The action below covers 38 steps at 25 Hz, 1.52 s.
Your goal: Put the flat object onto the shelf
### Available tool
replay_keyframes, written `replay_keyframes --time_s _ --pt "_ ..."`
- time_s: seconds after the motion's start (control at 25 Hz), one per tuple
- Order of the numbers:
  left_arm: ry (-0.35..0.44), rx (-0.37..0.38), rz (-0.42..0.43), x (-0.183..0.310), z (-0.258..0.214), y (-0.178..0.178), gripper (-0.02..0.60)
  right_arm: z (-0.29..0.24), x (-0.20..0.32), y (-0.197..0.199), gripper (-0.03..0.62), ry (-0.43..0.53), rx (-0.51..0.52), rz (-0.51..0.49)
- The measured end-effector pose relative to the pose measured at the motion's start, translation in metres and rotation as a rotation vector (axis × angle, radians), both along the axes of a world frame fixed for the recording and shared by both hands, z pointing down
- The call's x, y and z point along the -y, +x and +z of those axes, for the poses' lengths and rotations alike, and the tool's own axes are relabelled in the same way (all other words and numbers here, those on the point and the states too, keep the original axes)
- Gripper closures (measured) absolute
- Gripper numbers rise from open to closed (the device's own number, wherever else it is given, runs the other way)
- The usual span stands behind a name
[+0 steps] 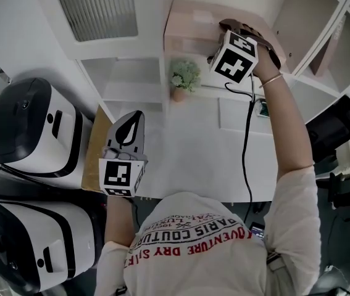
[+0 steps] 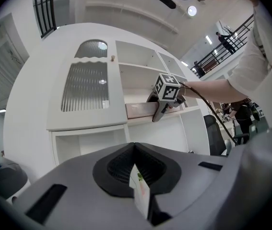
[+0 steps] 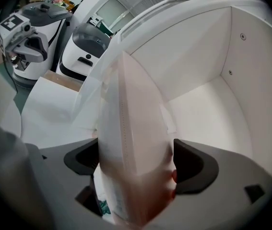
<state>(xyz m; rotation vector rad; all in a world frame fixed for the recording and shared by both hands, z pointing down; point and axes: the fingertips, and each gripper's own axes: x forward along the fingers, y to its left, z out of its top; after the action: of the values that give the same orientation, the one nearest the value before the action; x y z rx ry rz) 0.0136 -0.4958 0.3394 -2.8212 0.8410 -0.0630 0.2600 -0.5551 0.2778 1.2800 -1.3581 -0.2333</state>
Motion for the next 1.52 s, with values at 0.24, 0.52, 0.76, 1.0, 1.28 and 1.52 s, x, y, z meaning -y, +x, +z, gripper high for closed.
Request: replay_keyframes --time_s 0.24,0.52,0.76,1.0,1.28,1.52 --pt "0.002 -0.004 0.006 -0.003 0.000 0.001 0.571 -0.005 -0.001 -0.002 0.140 0.046 -0.017 -0.017" --pt "-0.001 -0.004 0.027 -0.014 0.002 0.000 0.571 -0.022 -0.025 -0.022 0.145 0.146 0.041 -0.021" --pt "0.004 0.019 0.063 -0.037 0.006 -0.003 0.571 -0.033 -0.058 -0.039 0.376 0.261 0.036 0.011" --pt "0.008 0.040 0.110 -0.064 0.010 -0.013 0.571 -0.025 -0.092 -0.051 0.518 0.347 0.076 0.070" --pt "0.000 0.055 0.151 -0.086 0.013 -0.023 0.571 -0.012 -0.135 -0.075 0.564 0.505 0.242 0.122" --pt "-0.002 0.041 0.153 -0.090 0.009 -0.025 0.571 0.009 -0.173 -0.100 0.566 0.616 0.398 0.120"
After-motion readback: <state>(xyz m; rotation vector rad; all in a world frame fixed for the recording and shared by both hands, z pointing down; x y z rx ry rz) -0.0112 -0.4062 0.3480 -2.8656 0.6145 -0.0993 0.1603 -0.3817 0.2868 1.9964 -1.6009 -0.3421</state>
